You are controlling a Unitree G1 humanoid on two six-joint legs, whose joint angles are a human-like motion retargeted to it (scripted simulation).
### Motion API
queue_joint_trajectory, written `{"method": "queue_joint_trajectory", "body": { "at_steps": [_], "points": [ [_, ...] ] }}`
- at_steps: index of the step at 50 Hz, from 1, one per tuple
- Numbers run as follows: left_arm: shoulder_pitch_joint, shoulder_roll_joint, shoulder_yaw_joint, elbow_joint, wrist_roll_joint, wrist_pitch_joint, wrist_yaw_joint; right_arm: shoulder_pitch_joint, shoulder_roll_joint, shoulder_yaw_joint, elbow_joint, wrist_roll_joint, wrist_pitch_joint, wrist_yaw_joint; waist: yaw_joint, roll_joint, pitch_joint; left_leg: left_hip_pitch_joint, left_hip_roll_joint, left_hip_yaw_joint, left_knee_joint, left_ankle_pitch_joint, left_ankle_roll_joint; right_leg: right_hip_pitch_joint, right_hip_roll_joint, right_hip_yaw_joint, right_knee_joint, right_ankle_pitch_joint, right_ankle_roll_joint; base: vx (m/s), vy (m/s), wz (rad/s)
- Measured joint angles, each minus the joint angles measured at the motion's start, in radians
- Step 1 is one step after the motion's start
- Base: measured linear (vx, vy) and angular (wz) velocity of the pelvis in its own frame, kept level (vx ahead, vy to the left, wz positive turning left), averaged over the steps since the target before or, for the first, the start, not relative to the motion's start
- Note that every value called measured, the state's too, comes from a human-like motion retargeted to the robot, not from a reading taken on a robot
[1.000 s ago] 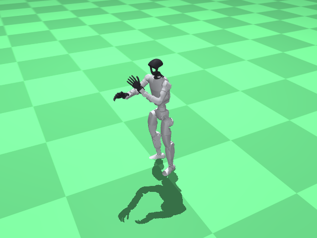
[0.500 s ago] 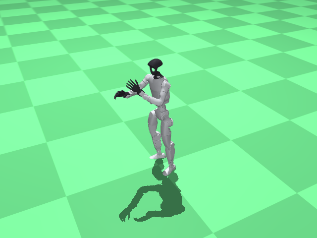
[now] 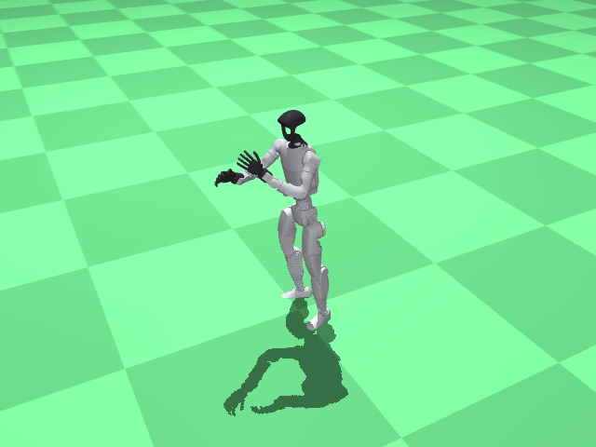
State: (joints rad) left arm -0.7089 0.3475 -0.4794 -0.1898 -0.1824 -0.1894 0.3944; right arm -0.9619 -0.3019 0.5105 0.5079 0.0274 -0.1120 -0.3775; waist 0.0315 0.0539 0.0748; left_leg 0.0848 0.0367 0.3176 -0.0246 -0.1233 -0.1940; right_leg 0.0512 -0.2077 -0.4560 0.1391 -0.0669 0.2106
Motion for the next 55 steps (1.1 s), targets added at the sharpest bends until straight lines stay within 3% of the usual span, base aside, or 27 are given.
{"method": "queue_joint_trajectory", "body": {
  "at_steps": [4,8,10,13,18,20,22,26,29,32,35,38,43,45,48,51,55],
  "points": [
    [0.141,0.036,-0.121,0.135,-0.166,0.019,-0.129,0.005,-0.023,0.013,-0.028,0.026,-0.001,-0.014,-0.004,-0.007,-0.007,-0.004,-0.003,-0.001,-0.001,0.002,0.002,-0.001,-0.002,-0.002,-0.006,0.0,-0.002,0.0,0.0,0.0],
    [0.066,0.036,0.033,-0.085,-0.057,-0.027,-0.082,0.033,-0.049,0.01,-0.029,0.008,0.001,0.03,0.007,-0.015,-0.025,-0.005,0.0,-0.002,0.002,-0.001,-0.005,0.002,0.002,-0.003,-0.012,0.001,-0.005,0.0,0.0,0.0],
    [-0.07,0.015,0.133,-0.183,0.024,-0.02,-0.026,0.044,-0.049,-0.002,-0.008,-0.012,0.019,0.06,0.014,-0.019,-0.033,-0.004,0.003,-0.003,0.004,-0.003,-0.01,0.005,0.005,-0.004,-0.013,0.002,-0.007,0.0,0.0,0.0],
    [-0.339,0.014,0.238,-0.263,0.199,0.03,0.182,0.038,-0.043,-0.028,0.014,-0.018,0.03,0.064,0.015,-0.022,-0.031,0.0,0.007,-0.004,0.004,-0.004,-0.014,0.009,0.009,-0.006,-0.01,0.0,-0.01,0.0,0.0,0.0],
    [-0.464,-0.012,0.257,-0.339,0.36,0.065,0.356,0.031,-0.01,-0.039,0.002,-0.036,0.013,0.032,-0.011,-0.032,-0.022,0.002,0.012,-0.006,0.005,-0.005,-0.014,0.011,0.013,-0.008,-0.007,0.0,-0.012,0.0,0.0,0.0],
    [-0.364,-0.049,0.229,-0.323,0.308,0.033,0.31,0.012,-0.006,-0.024,-0.001,-0.031,0.009,0.024,-0.024,-0.034,-0.011,0.003,0.012,-0.007,0.004,-0.004,-0.013,0.01,0.012,-0.009,-0.003,-0.001,-0.012,0.0,0.0,0.0],
    [-0.183,-0.077,0.129,-0.235,0.156,-0.008,0.17,-0.011,-0.003,0.013,0.005,-0.01,0.009,0.027,-0.037,-0.036,-0.007,0.002,0.012,-0.007,0.005,-0.003,-0.009,0.009,0.011,-0.007,-0.003,0.0,-0.013,0.0,0.0,0.0],
    [0.106,-0.007,-0.094,0.025,-0.106,0.018,-0.054,-0.036,-0.003,0.027,-0.008,0.026,0.011,-0.013,-0.057,-0.035,0.001,-0.002,0.007,-0.003,0.0,0.004,0.0,0.003,0.008,-0.005,-0.006,0.003,-0.007,0.0,0.0,0.0],
    [0.182,0.038,-0.165,0.03,-0.189,-0.005,-0.097,-0.037,-0.013,0.03,-0.024,0.05,-0.002,-0.03,-0.057,-0.034,0.001,-0.005,0.007,0.003,0.0,0.005,0.001,-0.002,0.009,0.001,-0.012,0.009,-0.004,0.0,0.0,0.0],
    [0.112,0.04,-0.057,-0.12,-0.101,-0.055,-0.05,-0.013,-0.02,0.017,-0.027,0.05,-0.009,-0.008,-0.041,-0.036,-0.009,-0.007,0.009,0.011,0.003,0.003,-0.003,-0.005,0.013,0.01,-0.019,0.013,-0.003,0.0,0.0,0.0],
    [-0.101,-0.008,0.104,-0.23,0.043,-0.053,0.029,0.013,-0.013,-0.004,-0.002,0.018,0.01,0.042,-0.022,-0.041,-0.024,-0.006,0.012,0.018,0.006,0.001,-0.01,-0.004,0.017,0.016,-0.023,0.017,-0.002,0.0,0.0,0.0],
    [-0.38,-0.041,0.218,-0.266,0.203,-0.017,0.229,0.015,-0.007,-0.023,0.014,0.003,0.017,0.054,-0.01,-0.041,-0.024,-0.004,0.016,0.021,0.005,0.001,-0.015,-0.005,0.02,0.019,-0.022,0.017,-0.005,0.0,0.0,0.0],
    [-0.532,-0.07,0.225,-0.281,0.349,0.022,0.396,0.022,0.014,-0.029,0.006,-0.011,-0.002,0.013,-0.008,-0.04,-0.021,-0.003,0.017,0.023,0.006,0.002,-0.015,-0.006,0.021,0.021,-0.019,0.018,-0.003,0.0,0.0,0.0],
    [-0.456,-0.087,0.182,-0.244,0.306,-0.005,0.344,0.011,0.017,-0.024,0.01,0.002,-0.008,0.003,-0.005,-0.038,-0.012,-0.002,0.016,0.022,0.006,0.003,-0.013,-0.007,0.019,0.022,-0.014,0.016,-0.002,0.0,0.0,0.0],
    [-0.192,-0.099,0.046,-0.096,0.049,-0.049,0.113,-0.006,0.022,-0.016,0.019,0.023,-0.001,-0.009,-0.004,-0.036,-0.003,-0.003,0.013,0.021,0.007,0.005,-0.005,-0.008,0.015,0.022,-0.011,0.016,0.002,0.0,0.0,0.0],
    [0.034,-0.044,-0.112,0.091,-0.185,0.004,-0.059,-0.015,0.013,-0.007,0.002,0.073,0.005,-0.043,-0.01,-0.032,0.006,-0.005,0.008,0.019,0.004,0.01,0.004,-0.01,0.011,0.018,-0.01,0.016,0.003,0.0,0.0,0.0],
    [0.177,0.023,-0.177,0.028,-0.247,-0.036,-0.108,-0.004,-0.019,0.011,-0.036,0.088,-0.023,-0.051,-0.016,-0.027,0.008,-0.012,0.005,0.013,0.004,0.013,0.004,-0.011,0.009,0.013,-0.017,0.02,0.001,0.0,0.0,0.0]
  ]
}}
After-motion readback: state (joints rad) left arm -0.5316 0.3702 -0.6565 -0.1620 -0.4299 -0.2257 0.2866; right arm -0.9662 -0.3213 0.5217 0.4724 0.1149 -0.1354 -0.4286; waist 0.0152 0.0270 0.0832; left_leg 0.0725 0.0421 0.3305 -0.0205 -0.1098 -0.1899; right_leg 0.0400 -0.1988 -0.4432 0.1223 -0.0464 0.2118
